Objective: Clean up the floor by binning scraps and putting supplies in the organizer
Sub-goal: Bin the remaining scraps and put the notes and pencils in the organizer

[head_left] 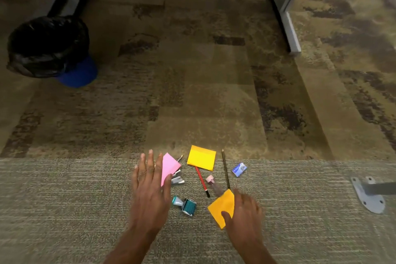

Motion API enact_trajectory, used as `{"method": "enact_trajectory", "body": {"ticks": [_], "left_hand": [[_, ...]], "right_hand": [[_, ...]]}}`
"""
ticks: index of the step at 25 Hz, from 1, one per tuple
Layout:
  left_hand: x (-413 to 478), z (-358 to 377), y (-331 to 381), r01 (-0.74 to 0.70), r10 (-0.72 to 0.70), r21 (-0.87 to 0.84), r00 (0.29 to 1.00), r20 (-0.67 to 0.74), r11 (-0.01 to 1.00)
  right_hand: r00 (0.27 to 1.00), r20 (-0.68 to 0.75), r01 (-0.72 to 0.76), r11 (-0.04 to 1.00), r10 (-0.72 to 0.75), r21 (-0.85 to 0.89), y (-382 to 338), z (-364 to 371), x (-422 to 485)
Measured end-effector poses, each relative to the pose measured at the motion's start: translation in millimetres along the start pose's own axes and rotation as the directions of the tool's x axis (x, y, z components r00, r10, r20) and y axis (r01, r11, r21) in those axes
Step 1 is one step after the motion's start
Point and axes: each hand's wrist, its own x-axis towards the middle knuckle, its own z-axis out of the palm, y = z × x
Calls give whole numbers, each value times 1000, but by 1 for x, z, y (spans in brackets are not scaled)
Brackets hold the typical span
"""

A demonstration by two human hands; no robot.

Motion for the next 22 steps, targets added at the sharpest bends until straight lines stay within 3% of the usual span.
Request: {"method": "enact_trajectory", "body": {"ticks": [8, 15, 20, 22], "left_hand": [[46, 50, -55, 107, -133, 136, 969, 206, 985], [58, 70, -44, 171, -225, 192, 923, 311, 966], [63, 76, -42, 269, -301, 150, 915, 269, 951], [69, 78, -44, 308, -329, 118, 907, 263, 944]], "right_hand": [[987, 51, -156, 986, 153, 64, 0, 44, 32], [962, 159, -231, 972, 222, 41, -9, 29, 45], [900, 432, -100, 991, 51, 93, -13, -21, 76], [889, 454, -109, 931, -66, 347, -16, -49, 92]]}}
